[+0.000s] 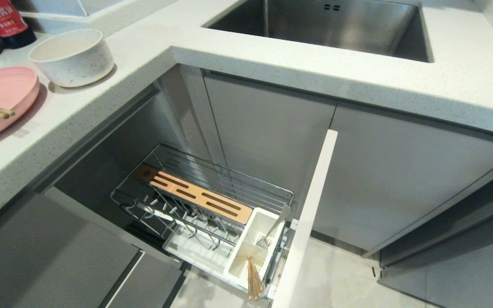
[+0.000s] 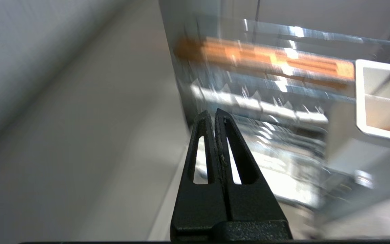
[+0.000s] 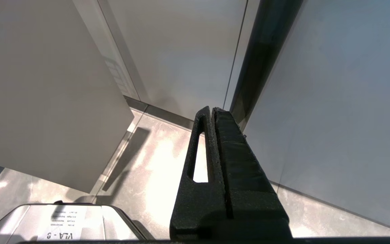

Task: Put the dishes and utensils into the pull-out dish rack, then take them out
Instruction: Pick up the bowl and place it in the cupboard

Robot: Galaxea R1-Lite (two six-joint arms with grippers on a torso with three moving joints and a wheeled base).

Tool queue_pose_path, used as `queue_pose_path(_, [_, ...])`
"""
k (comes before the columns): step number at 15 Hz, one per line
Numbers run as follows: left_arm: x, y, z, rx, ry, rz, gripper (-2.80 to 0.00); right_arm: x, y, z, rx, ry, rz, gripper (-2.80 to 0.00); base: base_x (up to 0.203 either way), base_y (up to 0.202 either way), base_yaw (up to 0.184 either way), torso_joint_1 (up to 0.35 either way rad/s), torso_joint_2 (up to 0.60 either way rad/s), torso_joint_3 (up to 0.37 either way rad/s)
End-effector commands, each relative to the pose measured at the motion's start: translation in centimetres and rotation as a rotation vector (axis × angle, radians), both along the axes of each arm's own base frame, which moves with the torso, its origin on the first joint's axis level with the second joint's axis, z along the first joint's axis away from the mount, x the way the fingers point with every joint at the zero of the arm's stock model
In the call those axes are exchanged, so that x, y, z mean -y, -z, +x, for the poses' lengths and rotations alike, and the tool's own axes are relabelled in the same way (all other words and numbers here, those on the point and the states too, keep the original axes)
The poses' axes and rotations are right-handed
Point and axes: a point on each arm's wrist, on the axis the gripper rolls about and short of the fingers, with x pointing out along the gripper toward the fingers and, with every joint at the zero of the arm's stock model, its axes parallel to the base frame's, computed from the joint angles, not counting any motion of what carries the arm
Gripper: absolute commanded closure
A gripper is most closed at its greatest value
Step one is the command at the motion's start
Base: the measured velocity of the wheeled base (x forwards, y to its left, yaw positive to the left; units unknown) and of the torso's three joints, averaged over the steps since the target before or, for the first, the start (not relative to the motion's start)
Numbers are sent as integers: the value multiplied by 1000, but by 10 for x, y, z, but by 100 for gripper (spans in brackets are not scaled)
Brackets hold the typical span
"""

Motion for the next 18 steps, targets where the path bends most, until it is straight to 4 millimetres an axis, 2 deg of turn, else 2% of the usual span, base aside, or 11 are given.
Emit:
queue_pose_path(1, [0,-21,-9,82,-9,76,0,0,0,0,0,0,0,0,0,0,0,0,0,0])
queue_pose_path(3, [1,-56,-26,185,-3,116,0,0,0,0,0,0,-1,0,0,0,0,0,0,0])
queue_pose_path(5, [1,-101,-47,262,0,128,0,0,0,0,0,0,-1,0,0,0,0,0,0,0])
queue_pose_path(7, [1,-156,-62,299,1,134,0,0,0,0,0,0,-1,0,0,0,0,0,0,0])
queue_pose_path(8, [1,-186,-59,298,3,136,0,0,0,0,0,0,-1,0,0,0,0,0,0,0])
queue_pose_path(10, [2,-240,-38,289,-2,135,0,0,0,0,0,0,-1,0,0,0,0,0,0,0])
queue_pose_path(13, [1,-298,20,247,-3,78,0,0,0,0,-1,0,-1,0,0,0,0,0,0,0])
queue_pose_path(15, [0,-317,62,206,3,29,0,0,0,0,-2,0,-1,0,0,0,0,0,0,0])
queue_pose_path(17, [-1,-321,109,128,-24,-53,0,0,0,0,0,0,-1,0,0,0,0,0,0,0])
queue_pose_path(18, [-1,-322,124,107,-41,-104,0,0,0,0,-1,0,-1,0,0,0,0,0,0,0])
